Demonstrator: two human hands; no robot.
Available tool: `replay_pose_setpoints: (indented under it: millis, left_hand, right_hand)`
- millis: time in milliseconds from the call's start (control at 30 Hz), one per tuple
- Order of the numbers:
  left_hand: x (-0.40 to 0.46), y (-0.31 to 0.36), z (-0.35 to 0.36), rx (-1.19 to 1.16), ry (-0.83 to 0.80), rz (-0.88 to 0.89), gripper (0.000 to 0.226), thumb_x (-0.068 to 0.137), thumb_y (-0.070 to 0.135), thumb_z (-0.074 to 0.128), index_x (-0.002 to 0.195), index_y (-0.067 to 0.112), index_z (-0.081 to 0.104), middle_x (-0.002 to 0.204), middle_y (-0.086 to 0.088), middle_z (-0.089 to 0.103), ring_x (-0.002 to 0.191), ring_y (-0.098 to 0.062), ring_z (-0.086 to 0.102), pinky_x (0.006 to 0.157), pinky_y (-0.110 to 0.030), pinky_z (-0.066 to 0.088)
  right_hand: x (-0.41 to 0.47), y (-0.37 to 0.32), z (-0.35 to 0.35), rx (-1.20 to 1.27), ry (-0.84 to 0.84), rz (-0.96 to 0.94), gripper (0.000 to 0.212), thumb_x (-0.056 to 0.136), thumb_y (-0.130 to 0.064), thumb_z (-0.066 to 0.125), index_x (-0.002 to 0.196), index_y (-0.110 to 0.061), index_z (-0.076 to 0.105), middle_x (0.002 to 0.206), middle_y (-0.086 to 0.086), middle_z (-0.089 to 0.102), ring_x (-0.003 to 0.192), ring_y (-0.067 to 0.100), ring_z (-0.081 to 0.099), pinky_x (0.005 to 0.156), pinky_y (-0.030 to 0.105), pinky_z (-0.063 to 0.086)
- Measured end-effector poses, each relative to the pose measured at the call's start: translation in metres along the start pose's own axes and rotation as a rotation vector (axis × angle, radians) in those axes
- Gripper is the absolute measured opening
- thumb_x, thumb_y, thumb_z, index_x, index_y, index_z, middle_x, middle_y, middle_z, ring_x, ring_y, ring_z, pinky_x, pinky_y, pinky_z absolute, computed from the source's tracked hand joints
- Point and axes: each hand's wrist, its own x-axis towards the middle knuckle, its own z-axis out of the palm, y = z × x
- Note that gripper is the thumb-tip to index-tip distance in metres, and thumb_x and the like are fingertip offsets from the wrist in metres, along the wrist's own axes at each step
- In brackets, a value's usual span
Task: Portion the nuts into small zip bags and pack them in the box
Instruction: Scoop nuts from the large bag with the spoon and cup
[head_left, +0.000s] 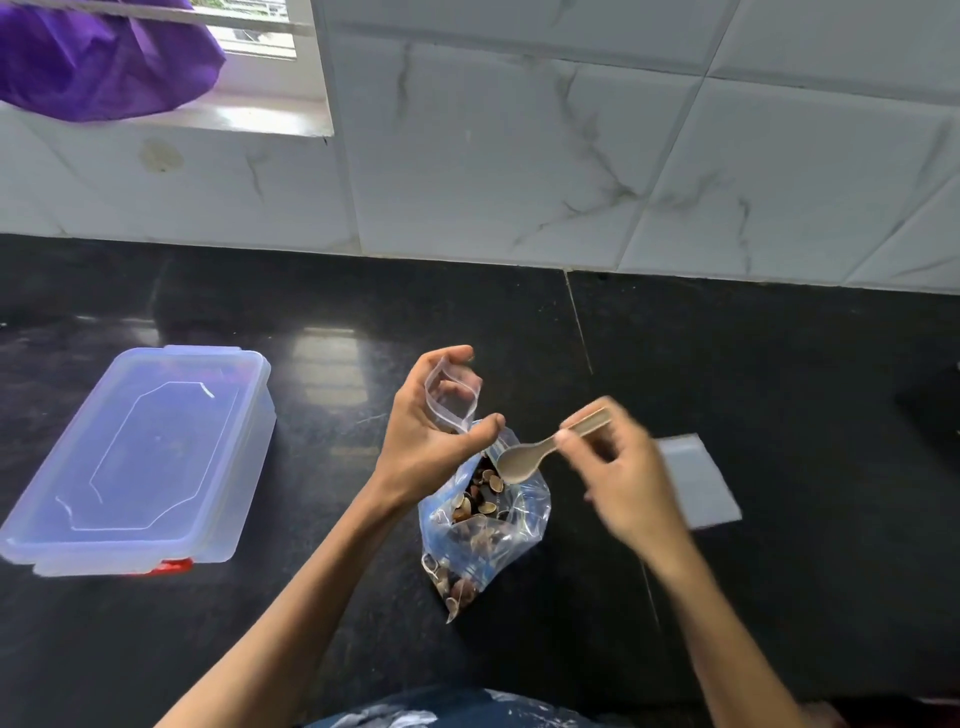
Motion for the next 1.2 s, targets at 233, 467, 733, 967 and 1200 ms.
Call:
replay_pose_setpoints:
  millis: [233, 467, 733, 967, 1200]
  left_hand:
    - [-0.013, -0.009, -0.011, 0.011, 0.034, 0.007, 0.058, 0.061, 0.03, 0.075, 0.115, 0.031, 0.051, 0.1, -0.003, 0.06, 0.094, -0.019, 0.061, 0.082, -0.018, 0.05]
    - [-0.019, -0.02, -0.011, 0.013, 0.065, 0.011, 0.057, 0.063, 0.031, 0.074, 0.115, 0.025, 0.052, 0.092, -0.006, 0.059, 0.087, -0.015, 0.06, 0.086, -0.024, 0.052]
    - [-0.018, -0.027, -0.007, -0.002, 0.068, -0.004, 0.056, 0.063, 0.03, 0.072, 0.116, 0.026, 0.051, 0.091, 0.0, 0.059, 0.086, -0.01, 0.06, 0.084, -0.018, 0.05]
    - [-0.018, -0.03, -0.009, -0.021, 0.069, -0.007, 0.056, 0.064, 0.027, 0.072, 0.116, 0.025, 0.051, 0.09, -0.002, 0.059, 0.085, -0.012, 0.062, 0.081, -0.015, 0.049]
    - [-0.017, -0.031, -0.008, -0.033, 0.066, -0.021, 0.057, 0.064, 0.026, 0.073, 0.116, 0.024, 0.052, 0.091, 0.001, 0.059, 0.085, -0.01, 0.061, 0.083, -0.019, 0.051]
  right_hand:
    - [0.004, 0.028, 0.041, -0.055, -0.139, 0.028, 0.005, 0.092, -0.025, 0.06, 0.092, -0.021, 0.059, 0.079, -0.007, 0.068, 0.072, 0.0, 0.064, 0.064, 0.021, 0.052]
    - [0.004, 0.024, 0.037, -0.134, -0.316, 0.072, 0.006, 0.091, -0.029, 0.06, 0.092, -0.024, 0.06, 0.082, -0.008, 0.068, 0.075, -0.001, 0.063, 0.066, 0.018, 0.049]
    - [0.004, 0.032, 0.056, -0.124, -0.197, 0.347, 0.007, 0.084, -0.033, 0.066, 0.085, -0.027, 0.062, 0.083, -0.007, 0.071, 0.069, 0.01, 0.064, 0.072, 0.036, 0.056]
    - [0.007, 0.034, 0.059, 0.008, -0.23, 0.469, 0.007, 0.088, -0.026, 0.062, 0.089, -0.019, 0.063, 0.078, 0.001, 0.074, 0.044, 0.006, 0.053, 0.057, 0.026, 0.049]
    - [0.012, 0.037, 0.046, 0.088, -0.25, 0.516, 0.008, 0.09, -0.023, 0.06, 0.096, -0.018, 0.064, 0.078, -0.004, 0.075, 0.067, 0.002, 0.064, 0.07, 0.024, 0.049]
